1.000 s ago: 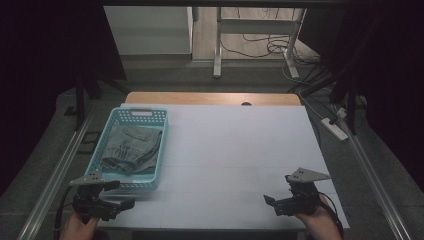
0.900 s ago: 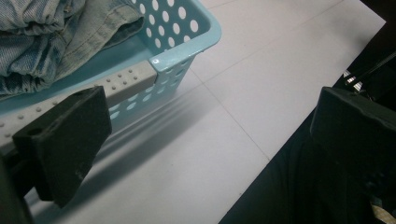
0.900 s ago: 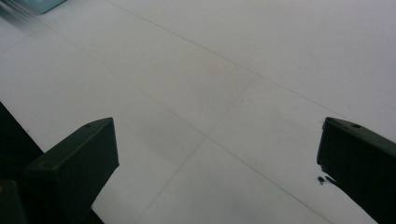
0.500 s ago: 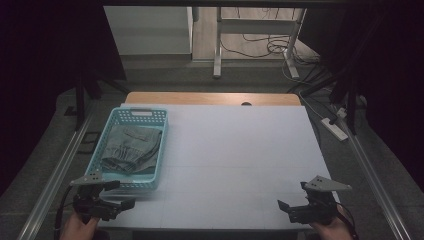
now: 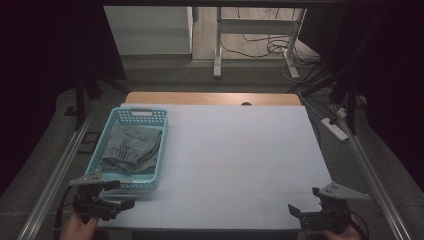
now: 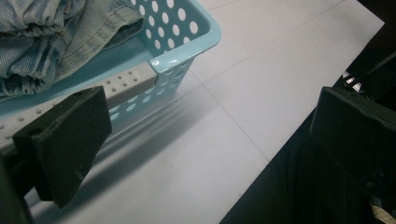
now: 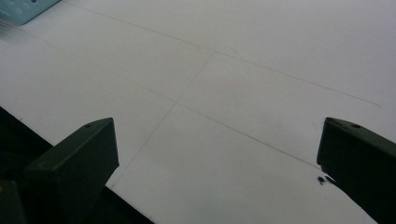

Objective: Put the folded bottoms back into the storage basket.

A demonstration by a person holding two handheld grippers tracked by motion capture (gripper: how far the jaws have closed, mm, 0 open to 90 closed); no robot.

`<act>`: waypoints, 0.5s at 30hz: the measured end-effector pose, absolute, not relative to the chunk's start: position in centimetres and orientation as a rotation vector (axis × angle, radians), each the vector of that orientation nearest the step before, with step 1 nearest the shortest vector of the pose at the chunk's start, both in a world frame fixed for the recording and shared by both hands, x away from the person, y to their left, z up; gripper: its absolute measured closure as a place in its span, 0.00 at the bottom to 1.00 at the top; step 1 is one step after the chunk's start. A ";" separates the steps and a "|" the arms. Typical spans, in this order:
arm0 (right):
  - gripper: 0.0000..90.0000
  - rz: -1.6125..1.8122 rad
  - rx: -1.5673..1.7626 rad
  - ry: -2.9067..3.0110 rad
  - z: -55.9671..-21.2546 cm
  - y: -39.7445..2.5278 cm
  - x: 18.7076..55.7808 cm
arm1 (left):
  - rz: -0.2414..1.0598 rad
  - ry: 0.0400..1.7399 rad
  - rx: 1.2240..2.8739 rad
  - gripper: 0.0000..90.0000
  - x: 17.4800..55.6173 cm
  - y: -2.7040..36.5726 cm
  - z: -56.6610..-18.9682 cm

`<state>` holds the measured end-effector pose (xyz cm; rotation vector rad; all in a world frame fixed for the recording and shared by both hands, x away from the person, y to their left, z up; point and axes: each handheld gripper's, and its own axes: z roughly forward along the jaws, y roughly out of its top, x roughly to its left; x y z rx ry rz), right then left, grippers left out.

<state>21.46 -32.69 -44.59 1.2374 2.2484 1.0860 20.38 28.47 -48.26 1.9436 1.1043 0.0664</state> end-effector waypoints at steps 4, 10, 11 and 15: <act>0.00 1.054 1.233 2.249 -44.6 -32.8 21.1 | 0.067 1.103 1.941 0.00 20.4 28.5 -48.3; 0.00 0.984 1.230 2.253 -44.6 -32.9 20.5 | 0.067 1.104 1.939 0.00 20.3 28.5 -48.3; 0.00 0.974 1.235 2.255 -44.6 -32.9 20.4 | 0.067 1.103 1.939 0.00 20.3 28.5 -48.3; 0.00 0.930 1.233 2.274 -44.8 -32.6 20.5 | 0.070 1.104 1.949 0.00 20.4 28.4 -48.2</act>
